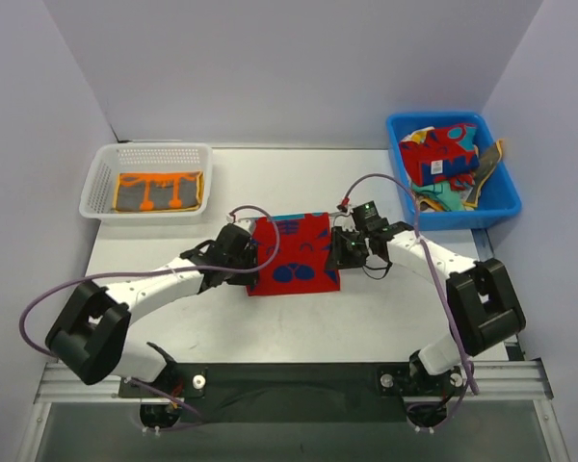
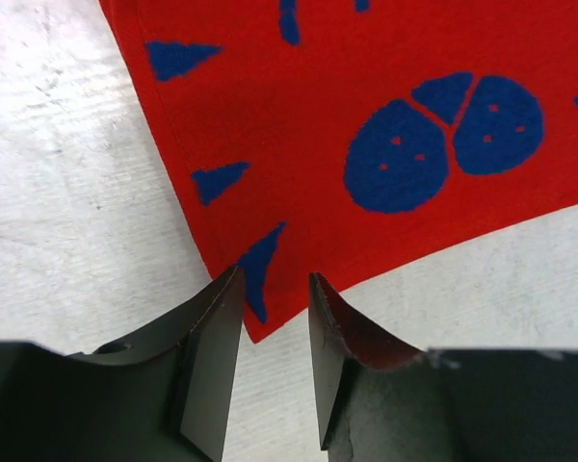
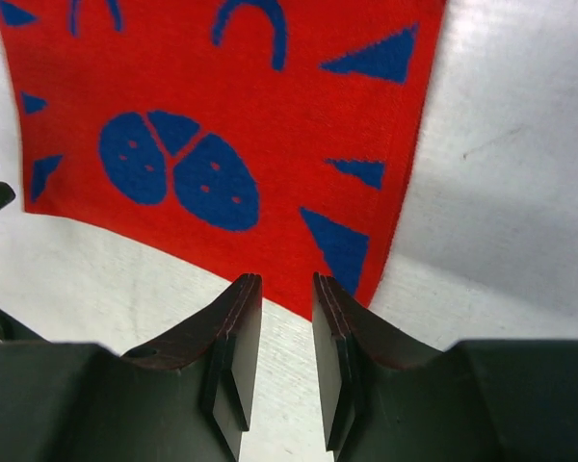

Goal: Fold and stack the towels
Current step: Fold the towel

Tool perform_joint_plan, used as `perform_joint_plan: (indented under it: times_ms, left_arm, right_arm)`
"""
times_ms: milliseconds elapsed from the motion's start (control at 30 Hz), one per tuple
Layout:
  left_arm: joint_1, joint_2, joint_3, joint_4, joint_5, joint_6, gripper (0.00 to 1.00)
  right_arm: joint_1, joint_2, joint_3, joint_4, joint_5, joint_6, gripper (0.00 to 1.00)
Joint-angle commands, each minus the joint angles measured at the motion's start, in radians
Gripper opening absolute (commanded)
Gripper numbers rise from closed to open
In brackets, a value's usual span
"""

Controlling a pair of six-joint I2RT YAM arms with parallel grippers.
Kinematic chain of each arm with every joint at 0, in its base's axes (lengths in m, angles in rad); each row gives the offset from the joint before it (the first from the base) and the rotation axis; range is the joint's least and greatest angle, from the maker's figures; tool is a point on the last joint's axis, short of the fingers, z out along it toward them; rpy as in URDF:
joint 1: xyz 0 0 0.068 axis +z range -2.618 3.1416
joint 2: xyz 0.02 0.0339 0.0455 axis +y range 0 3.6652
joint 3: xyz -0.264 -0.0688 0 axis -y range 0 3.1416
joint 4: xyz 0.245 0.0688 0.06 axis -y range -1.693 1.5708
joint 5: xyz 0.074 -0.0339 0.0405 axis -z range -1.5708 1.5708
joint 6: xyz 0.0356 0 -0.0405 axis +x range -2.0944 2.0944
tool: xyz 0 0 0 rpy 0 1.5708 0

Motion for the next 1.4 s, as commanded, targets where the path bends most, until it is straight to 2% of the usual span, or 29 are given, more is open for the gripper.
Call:
perform_joint_plan:
  times_ms: [0,233,367,400,467,533,667,700,833,967,1000,1133,1233,1367]
  left_arm:
    - [-0.007,0.055,-0.007,0.056,0.017,-0.026,0.41]
    - [-0.005,0.100,-0.087,0.041,0.057,-0.061,0.34]
    - [-0.027,0.031,-0.131,0.014,0.107,-0.095,0.34]
    - [-0.031,-0.021,-0.151,0.005,0.107,-0.101,0.36]
    - [-0.031,-0.079,-0.160,0.002,0.101,-0.118,0.46]
    - [-0.030,-0.156,-0.144,0.005,0.064,-0.129,0.53]
    - [-0.021,-0.193,-0.061,0.063,-0.021,-0.109,0.54]
    - [-0.013,-0.176,-0.045,0.103,-0.038,-0.107,0.54]
    - [0.067,-0.074,0.021,0.286,0.009,-0.117,0.54]
    - [0.134,0.092,0.091,0.502,0.057,-0.164,0.43]
    - [0.148,0.162,0.128,0.546,0.090,-0.172,0.37]
    - [0.156,0.308,0.214,0.594,0.109,-0.167,0.31]
    - [0.174,0.384,0.208,0.651,0.101,-0.169,0.24]
    - [0.232,0.443,0.144,0.702,0.064,-0.210,0.14]
  right_arm:
    - [-0.010,0.046,-0.038,0.014,-0.045,0.037,0.27]
    - [-0.053,0.090,-0.107,-0.029,-0.095,0.060,0.23]
    - [-0.055,0.052,-0.139,-0.066,-0.138,0.059,0.23]
    - [-0.053,0.031,-0.158,-0.065,-0.140,0.062,0.23]
    - [-0.052,-0.047,-0.162,-0.057,-0.125,0.070,0.24]
    - [-0.053,-0.103,-0.150,-0.016,-0.109,0.088,0.27]
    - [-0.053,-0.180,-0.081,0.119,-0.092,0.171,0.42]
    - [-0.052,-0.177,-0.069,0.165,-0.092,0.204,0.50]
    - [-0.047,-0.097,-0.018,0.476,-0.085,0.319,0.66]
    - [-0.012,0.105,0.052,0.676,-0.007,0.424,0.69]
    - [-0.003,0.138,0.075,0.720,0.004,0.438,0.70]
    - [0.017,0.300,0.128,0.933,0.027,0.513,0.71]
    - [0.021,0.424,0.149,1.004,0.035,0.534,0.71]
    - [-0.002,0.486,0.126,1.018,0.092,0.504,0.71]
